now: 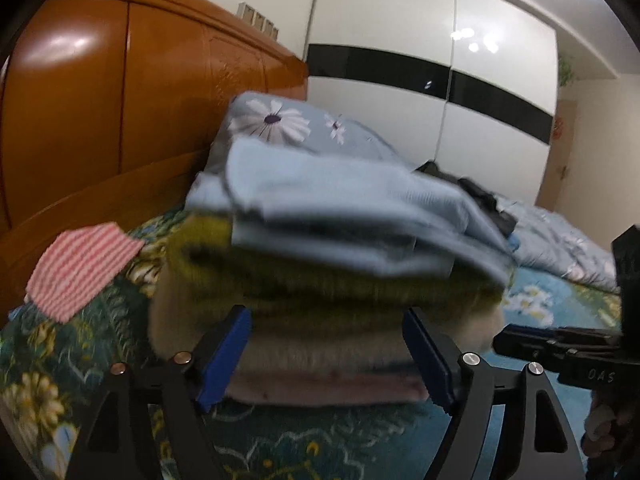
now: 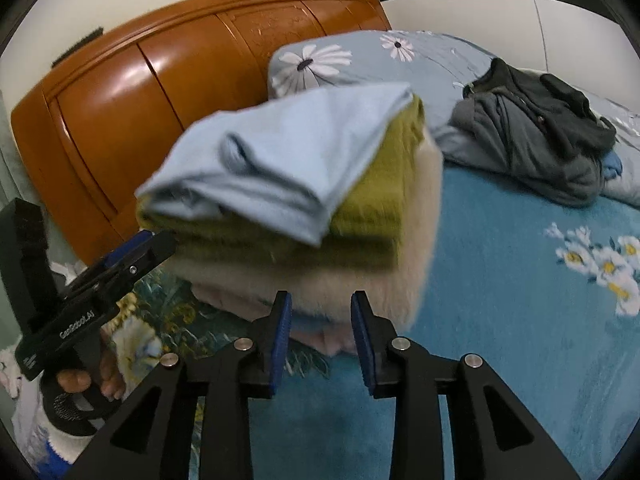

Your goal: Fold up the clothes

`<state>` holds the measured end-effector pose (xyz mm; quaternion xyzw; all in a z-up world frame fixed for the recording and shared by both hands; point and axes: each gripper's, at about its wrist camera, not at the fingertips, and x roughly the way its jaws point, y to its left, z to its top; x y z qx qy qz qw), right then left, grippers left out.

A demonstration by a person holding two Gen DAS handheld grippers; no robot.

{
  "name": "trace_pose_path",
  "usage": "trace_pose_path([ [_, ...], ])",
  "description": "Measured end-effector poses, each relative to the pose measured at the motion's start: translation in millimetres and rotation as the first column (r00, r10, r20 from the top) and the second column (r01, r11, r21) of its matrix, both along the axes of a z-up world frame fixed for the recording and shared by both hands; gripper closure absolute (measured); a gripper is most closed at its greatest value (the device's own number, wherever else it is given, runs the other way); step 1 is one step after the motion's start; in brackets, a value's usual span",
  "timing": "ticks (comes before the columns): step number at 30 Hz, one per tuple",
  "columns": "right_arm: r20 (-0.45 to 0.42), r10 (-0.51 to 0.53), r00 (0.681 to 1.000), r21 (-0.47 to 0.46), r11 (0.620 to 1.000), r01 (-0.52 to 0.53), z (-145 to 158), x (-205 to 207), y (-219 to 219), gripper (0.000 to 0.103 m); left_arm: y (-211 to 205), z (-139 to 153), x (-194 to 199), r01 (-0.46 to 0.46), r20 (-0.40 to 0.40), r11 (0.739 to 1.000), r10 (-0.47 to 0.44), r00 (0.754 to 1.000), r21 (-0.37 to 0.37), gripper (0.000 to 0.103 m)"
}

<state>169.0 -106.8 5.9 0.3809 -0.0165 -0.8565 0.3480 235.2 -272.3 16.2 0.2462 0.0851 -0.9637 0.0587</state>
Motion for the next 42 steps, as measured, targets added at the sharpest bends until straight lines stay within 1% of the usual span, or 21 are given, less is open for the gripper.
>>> trace_pose_path([
  [2,-0.003,-0.013,1.000,0.006,1.000,0.013,-7,1,0,0.069,2,-14,-1,-0.027,0.037,1.000,0.027,0.999,-0.003,0.020],
  [3,-0.007,-0.022,1.000,0.012,1.000,0.022,-10,2,0,0.065,4,-20,-3,-0.041,0.058,0.999,0.041,0.998,-0.005,0.020],
  [4,-0.018,-0.031,0.999,0.023,0.999,0.032,-13,3,0,0.063,6,-26,-4,-0.056,0.080,0.998,0.056,0.995,-0.007,0.020],
  [6,-0.038,-0.040,0.998,0.038,0.998,0.041,-18,5,0,0.062,11,-38,-6,-0.082,0.118,0.996,0.083,0.990,-0.016,0.019],
  [8,-0.054,-0.050,0.997,0.057,0.997,0.053,-24,7,-1,0.059,16,-47,-7,-0.098,0.130,0.995,0.101,0.986,-0.028,0.019],
  [12,-0.084,-0.086,0.993,0.068,0.993,0.092,-35,11,1,0.049,21,-57,-5,-0.131,0.132,0.991,0.134,0.982,-0.027,0.016],
  [15,-0.128,-0.109,0.986,0.089,0.989,0.121,-43,15,1,0.047,24,-56,-4,-0.156,0.130,0.986,0.162,0.978,-0.053,0.011],
  [17,-0.153,-0.124,0.981,0.099,0.985,0.140,-49,17,3,0.047,26,-53,-1,-0.158,0.115,0.985,0.165,0.980,-0.065,0.007],
  [21,-0.170,-0.142,0.975,0.095,0.983,0.159,-56,21,5,0.041,31,-50,3,-0.176,0.101,0.981,0.183,0.978,-0.077,0.000],
  [25,-0.178,-0.171,0.969,0.072,0.980,0.187,-56,20,11,0.033,42,-50,9,-0.201,0.094,0.972,0.213,0.973,-0.119,0.000],
  [29,-0.193,-0.185,0.964,0.075,0.976,0.203,-57,24,11,0.031,56,-50,8,-0.214,0.092,0.962,0.232,0.968,-0.169,0.000],
  [32,-0.223,-0.184,0.957,0.084,0.975,0.206,-56,29,9,0.027,61,-50,7,-0.214,0.100,0.961,0.233,0.967,-0.174,0.000],
  [33,-0.232,-0.181,0.956,0.086,0.975,0.206,-55,30,8,0.021,63,-50,6,-0.218,0.104,0.960,0.238,0.966,-0.177,0.000],
  [34,-0.239,-0.178,0.955,0.088,0.975,0.204,-55,31,8,0.017,65,-50,6,-0.222,0.106,0.957,0.244,0.964,-0.184,0.000],
  [36,-0.251,-0.173,0.952,0.090,0.975,0.201,-55,33,7,0.015,68,-50,6,-0.225,0.103,0.955,0.248,0.963,-0.195,0.000],
  [39,-0.252,-0.175,0.952,0.092,0.975,0.204,-55,31,7,0.008,68,-49,7,-0.221,0.094,0.956,0.243,0.966,-0.195,0.000],
  [42,-0.249,-0.180,0.952,0.095,0.973,0.209,-55,32,7,0.005,68,-50,8,-0.239,0.087,0.949,0.261,0.962,-0.205,0.000],
])
